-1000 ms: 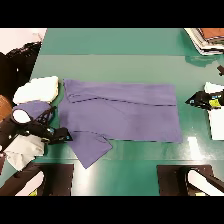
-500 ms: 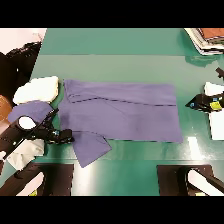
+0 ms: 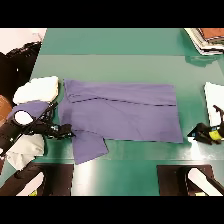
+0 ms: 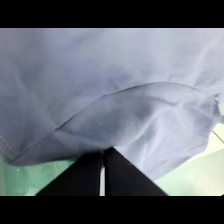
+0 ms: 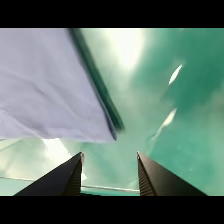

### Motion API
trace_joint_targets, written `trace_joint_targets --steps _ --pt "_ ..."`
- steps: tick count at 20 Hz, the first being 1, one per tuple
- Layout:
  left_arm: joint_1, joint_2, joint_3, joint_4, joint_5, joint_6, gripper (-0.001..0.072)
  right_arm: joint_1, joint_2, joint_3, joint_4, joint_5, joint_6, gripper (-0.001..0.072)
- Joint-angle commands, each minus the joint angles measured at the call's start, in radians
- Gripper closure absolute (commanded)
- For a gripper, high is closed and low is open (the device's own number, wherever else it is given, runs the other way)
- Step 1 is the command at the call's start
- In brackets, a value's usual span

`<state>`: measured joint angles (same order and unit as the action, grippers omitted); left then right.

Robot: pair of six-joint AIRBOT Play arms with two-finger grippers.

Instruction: Fold the shirts.

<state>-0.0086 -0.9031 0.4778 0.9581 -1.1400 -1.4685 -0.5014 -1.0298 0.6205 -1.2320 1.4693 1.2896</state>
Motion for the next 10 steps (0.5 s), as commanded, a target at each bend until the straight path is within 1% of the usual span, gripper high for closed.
trace_joint_targets --steps 1,7,8,10 --pt "0.000 0.000 0.010 -0.002 0.005 0.010 0.0683 -0.085 -0.031 -0.125 0.091 -0.051 -0.035 0.0328" --pt "0.000 0.000 0.010 -0.002 0.004 0.010 0.0683 -0.013 -0.084 -0.109 0.161 -0.143 -0.034 0.0345" --pt "0.000 0.000 0.010 -0.002 0.004 0.010 0.0683 0.007 -0.093 -0.098 0.161 -0.145 -0.034 0.0403" --pt "0.000 0.000 0.010 -0.002 0.001 0.010 0.0684 0.048 -0.116 -0.085 0.159 -0.132 -0.034 0.0462"
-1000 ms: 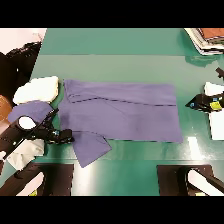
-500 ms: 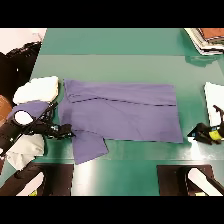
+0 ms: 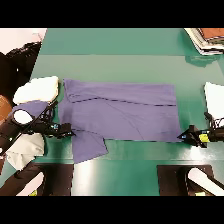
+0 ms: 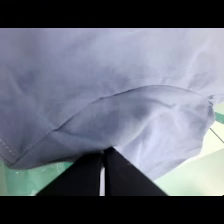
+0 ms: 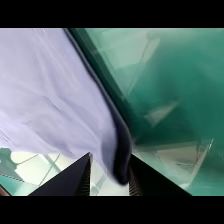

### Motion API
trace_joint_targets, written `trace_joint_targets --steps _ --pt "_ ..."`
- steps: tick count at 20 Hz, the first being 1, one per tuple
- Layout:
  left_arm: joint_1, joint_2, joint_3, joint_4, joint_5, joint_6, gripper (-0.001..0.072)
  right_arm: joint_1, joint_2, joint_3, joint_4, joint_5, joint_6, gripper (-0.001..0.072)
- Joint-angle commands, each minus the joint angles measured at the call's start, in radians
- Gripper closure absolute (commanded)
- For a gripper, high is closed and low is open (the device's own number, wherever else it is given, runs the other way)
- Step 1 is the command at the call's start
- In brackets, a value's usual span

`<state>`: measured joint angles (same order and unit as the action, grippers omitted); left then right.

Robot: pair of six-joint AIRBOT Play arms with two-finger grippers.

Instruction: Fold the shirts.

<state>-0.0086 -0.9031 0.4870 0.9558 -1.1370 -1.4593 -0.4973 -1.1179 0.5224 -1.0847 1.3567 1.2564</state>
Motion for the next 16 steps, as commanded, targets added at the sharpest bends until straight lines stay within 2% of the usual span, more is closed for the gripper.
trace_joint_targets --steps 1,2,6,10,13,15,16 --pt "0.000 0.000 0.001 0.001 -0.006 0.001 0.0683 0.061 -0.036 0.016 0.012 -0.010 -0.002 0.0623" --pt "0.000 0.001 0.001 0.002 -0.015 0.002 0.0684 0.082 -0.037 0.015 0.010 -0.003 -0.002 0.0692" --pt "0.000 0.114 0.019 0.068 -0.089 -0.029 0.0685 0.116 0.084 0.015 -0.075 0.048 -0.002 0.0692" --pt "0.000 0.302 0.021 0.079 -0.282 -0.094 0.0685 0.050 0.285 0.016 -0.194 0.197 -0.001 0.0693" --pt "0.000 0.410 0.034 0.019 -0.428 -0.142 0.0685 0.016 0.401 0.016 -0.217 0.222 -0.001 0.0693" --pt "0.000 0.418 0.084 0.006 -0.435 -0.142 0.0685 0.048 0.397 0.033 -0.203 0.223 0.016 0.0694" --pt "0.000 0.407 0.116 0.009 -0.396 -0.137 0.0684 0.076 0.375 0.058 -0.190 0.222 0.019 0.0694"
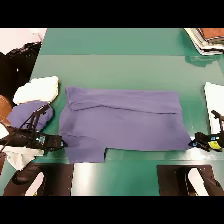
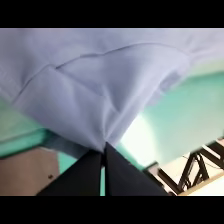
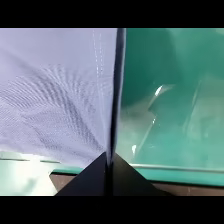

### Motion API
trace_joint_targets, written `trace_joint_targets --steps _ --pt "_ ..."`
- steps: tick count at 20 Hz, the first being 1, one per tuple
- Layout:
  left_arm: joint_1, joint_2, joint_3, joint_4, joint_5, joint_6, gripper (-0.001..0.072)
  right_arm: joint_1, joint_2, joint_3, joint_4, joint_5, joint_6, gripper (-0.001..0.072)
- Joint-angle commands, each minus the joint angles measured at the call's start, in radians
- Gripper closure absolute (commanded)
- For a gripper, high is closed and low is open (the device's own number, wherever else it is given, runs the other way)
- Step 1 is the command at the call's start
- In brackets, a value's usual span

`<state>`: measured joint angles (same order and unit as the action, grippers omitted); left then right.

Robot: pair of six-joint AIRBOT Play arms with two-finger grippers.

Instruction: Fold the shirts.

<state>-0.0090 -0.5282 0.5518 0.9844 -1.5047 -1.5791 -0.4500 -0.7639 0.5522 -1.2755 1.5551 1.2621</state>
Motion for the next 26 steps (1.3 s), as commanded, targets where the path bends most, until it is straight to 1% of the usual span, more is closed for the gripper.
trace_joint_targets --steps 1,3,5,8,10,14,15,17,20,21,22,23,24,25,26 --pt "0.000 0.014 0.086 -0.014 0.034 -0.010 0.0684 0.065 -0.012 0.067 0.002 0.012 0.032 0.0694" --pt "0.000 -0.061 0.153 0.030 0.153 0.016 0.0684 0.142 -0.097 0.164 0.001 -0.032 0.069 0.0694" --pt "0.001 -0.175 0.216 0.074 0.256 0.029 0.0684 0.207 -0.196 0.270 0.001 -0.057 0.084 0.0694" --pt "0.001 -0.383 0.315 0.074 0.374 0.075 0.0683 0.279 -0.350 0.422 0.001 -0.071 0.089 0.0693" --pt "0.000 -0.532 0.387 0.074 0.418 0.095 0.0683 0.304 -0.456 0.521 0.001 -0.082 0.111 0.0694" --pt "0.000 -0.776 0.528 0.055 0.503 0.096 0.0683 0.328 -0.635 0.679 0.002 -0.088 0.111 0.0693" --pt "0.000 -0.815 0.556 0.042 0.525 0.105 0.0683 0.328 -0.678 0.721 0.008 -0.087 0.111 0.0693" --pt "0.000 -0.879 0.603 -0.010 0.563 0.150 0.0683 0.327 -0.755 0.795 0.068 -0.086 0.111 0.0693" --pt "0.000 -0.928 0.639 -0.030 0.607 0.150 0.0682 0.327 -0.861 0.900 0.161 -0.090 0.111 0.0690" --pt "0.000 -0.928 0.639 -0.030 0.624 0.146 0.0681 0.327 -0.893 0.932 0.199 -0.100 0.109 0.0594" --pt "0.001 -0.927 0.639 -0.030 0.634 0.146 0.0656 0.325 -0.917 0.959 0.234 -0.116 0.109 0.0338" --pt "0.001 -0.927 0.641 -0.031 0.632 0.145 0.0433 0.324 -0.938 0.989 0.254 -0.124 0.109 0.0241" --pt "0.001 -0.927 0.644 -0.031 0.622 0.136 0.0220 0.322 -0.949 1.014 0.264 -0.122 0.100 0.0241" --pt "0.001 -0.927 0.654 -0.030 0.596 0.136 0.0193 0.313 -0.951 1.027 0.261 -0.112 0.092 0.0242" --pt "0.001 -0.925 0.667 -0.026 0.564 0.139 0.0193 0.300 -0.950 1.032 0.262 -0.102 0.072 0.0243"
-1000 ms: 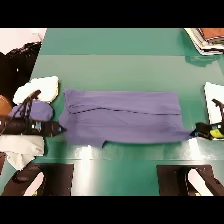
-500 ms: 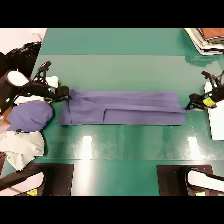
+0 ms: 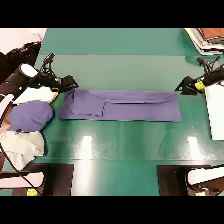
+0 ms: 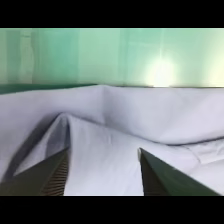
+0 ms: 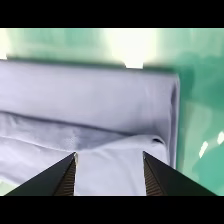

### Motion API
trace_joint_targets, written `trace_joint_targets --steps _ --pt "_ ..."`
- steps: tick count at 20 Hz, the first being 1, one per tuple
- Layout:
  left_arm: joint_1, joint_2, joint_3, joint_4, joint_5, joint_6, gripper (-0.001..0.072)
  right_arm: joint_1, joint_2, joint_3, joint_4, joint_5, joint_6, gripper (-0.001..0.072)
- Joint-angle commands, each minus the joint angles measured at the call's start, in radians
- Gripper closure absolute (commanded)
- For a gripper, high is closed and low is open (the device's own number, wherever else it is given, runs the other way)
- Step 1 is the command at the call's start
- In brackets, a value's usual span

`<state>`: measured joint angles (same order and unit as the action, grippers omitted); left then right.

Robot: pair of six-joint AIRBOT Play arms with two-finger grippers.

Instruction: Fold the shirts.

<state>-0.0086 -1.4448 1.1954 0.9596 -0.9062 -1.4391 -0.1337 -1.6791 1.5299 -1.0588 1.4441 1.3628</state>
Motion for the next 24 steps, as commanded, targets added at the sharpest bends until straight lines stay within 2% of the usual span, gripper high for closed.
trace_joint_targets --steps 1,2,3,4,5,9,11,14,17,18,22,24 --pt "0.000 -0.008 0.039 0.003 -0.072 0.000 0.0194 -0.030 -0.031 0.047 0.045 0.031 -0.042 0.0246" --pt "0.000 -0.008 0.053 0.003 -0.104 0.001 0.0205 -0.053 -0.025 0.030 0.045 0.058 -0.064 0.0265" --pt "0.000 -0.007 0.062 0.004 -0.126 0.008 0.0348 -0.077 -0.018 0.004 0.045 0.080 -0.080 0.0265" --pt "0.000 -0.006 0.069 0.004 -0.140 0.024 0.0554 -0.106 -0.008 -0.033 0.045 0.092 -0.097 0.0265" --pt "0.000 -0.006 0.072 0.001 -0.147 0.040 0.0678 -0.134 0.001 -0.075 0.046 0.092 -0.103 0.0265" --pt "-0.007 -0.006 0.072 -0.040 -0.157 0.040 0.0683 -0.233 0.007 -0.239 0.048 0.068 -0.149 0.0262" --pt "-0.047 -0.008 0.072 -0.040 -0.150 0.040 0.0683 -0.253 0.004 -0.315 0.102 0.029 -0.202 0.0262" --pt "-0.137 -0.008 0.072 -0.040 -0.110 0.039 0.0683 -0.241 -0.027 -0.380 0.218 0.011 -0.256 0.0263" --pt "-0.212 -0.013 0.072 -0.041 -0.089 0.023 0.0683 -0.183 -0.065 -0.381 0.230 -0.006 -0.257 0.0265" --pt "-0.233 -0.016 0.072 -0.040 -0.089 0.021 0.0683 -0.158 -0.069 -0.381 0.230 -0.024 -0.257 0.0301" --pt "-0.325 -0.053 0.076 -0.055 -0.031 -0.003 0.0683 -0.109 -0.039 -0.380 0.230 -0.061 -0.257 0.0691" --pt "-0.368 -0.103 0.109 -0.063 -0.027 -0.003 0.0684 -0.109 0.019 -0.377 0.232 -0.053 -0.255 0.0693"
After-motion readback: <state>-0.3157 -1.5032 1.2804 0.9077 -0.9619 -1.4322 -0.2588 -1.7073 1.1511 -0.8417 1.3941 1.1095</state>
